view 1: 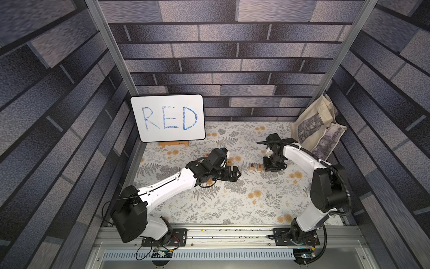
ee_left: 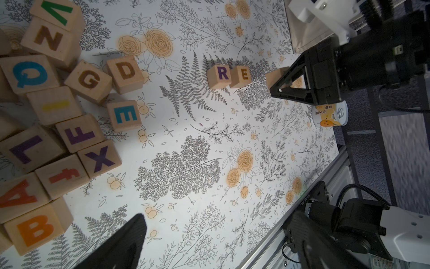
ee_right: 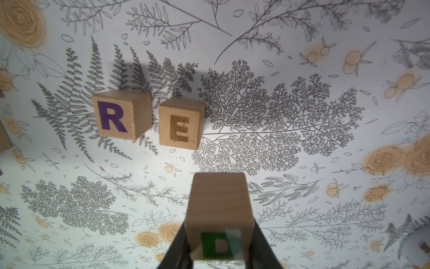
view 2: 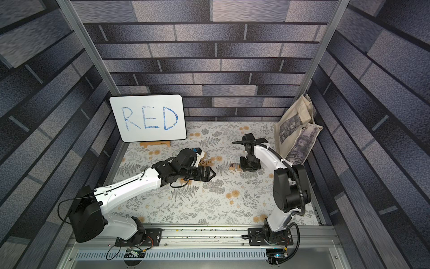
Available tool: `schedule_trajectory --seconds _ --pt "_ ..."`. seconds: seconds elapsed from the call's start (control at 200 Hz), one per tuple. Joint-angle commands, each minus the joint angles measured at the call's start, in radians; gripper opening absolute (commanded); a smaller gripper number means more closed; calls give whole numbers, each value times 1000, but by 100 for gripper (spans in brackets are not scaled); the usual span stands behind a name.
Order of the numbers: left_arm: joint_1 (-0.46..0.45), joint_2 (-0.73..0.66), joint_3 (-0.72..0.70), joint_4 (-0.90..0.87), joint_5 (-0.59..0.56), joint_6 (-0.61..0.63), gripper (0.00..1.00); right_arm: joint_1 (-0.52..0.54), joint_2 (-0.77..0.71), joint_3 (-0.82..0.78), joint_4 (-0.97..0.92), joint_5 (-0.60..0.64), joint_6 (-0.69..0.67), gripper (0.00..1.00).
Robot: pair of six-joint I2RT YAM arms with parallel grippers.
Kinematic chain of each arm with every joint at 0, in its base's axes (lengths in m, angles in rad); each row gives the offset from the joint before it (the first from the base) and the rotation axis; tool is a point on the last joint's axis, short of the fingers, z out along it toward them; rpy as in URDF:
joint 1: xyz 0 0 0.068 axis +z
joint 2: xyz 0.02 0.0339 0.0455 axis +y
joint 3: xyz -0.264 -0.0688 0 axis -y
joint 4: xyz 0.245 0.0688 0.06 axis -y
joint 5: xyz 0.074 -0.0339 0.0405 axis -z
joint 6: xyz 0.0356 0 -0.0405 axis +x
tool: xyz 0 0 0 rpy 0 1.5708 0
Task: Assemble the uppercase word "red" with letter blocks
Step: Place the letter block at the center of the board.
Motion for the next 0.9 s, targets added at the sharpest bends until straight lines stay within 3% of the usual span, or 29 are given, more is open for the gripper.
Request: schedule_trajectory --seconds 0.0,0.897 --pt "-5 19 42 -11 14 44 100 -12 30 -2 9 -6 -14 18" --pt "38 80 97 -47 48 78 100 -50 168 52 32 6 -11 18"
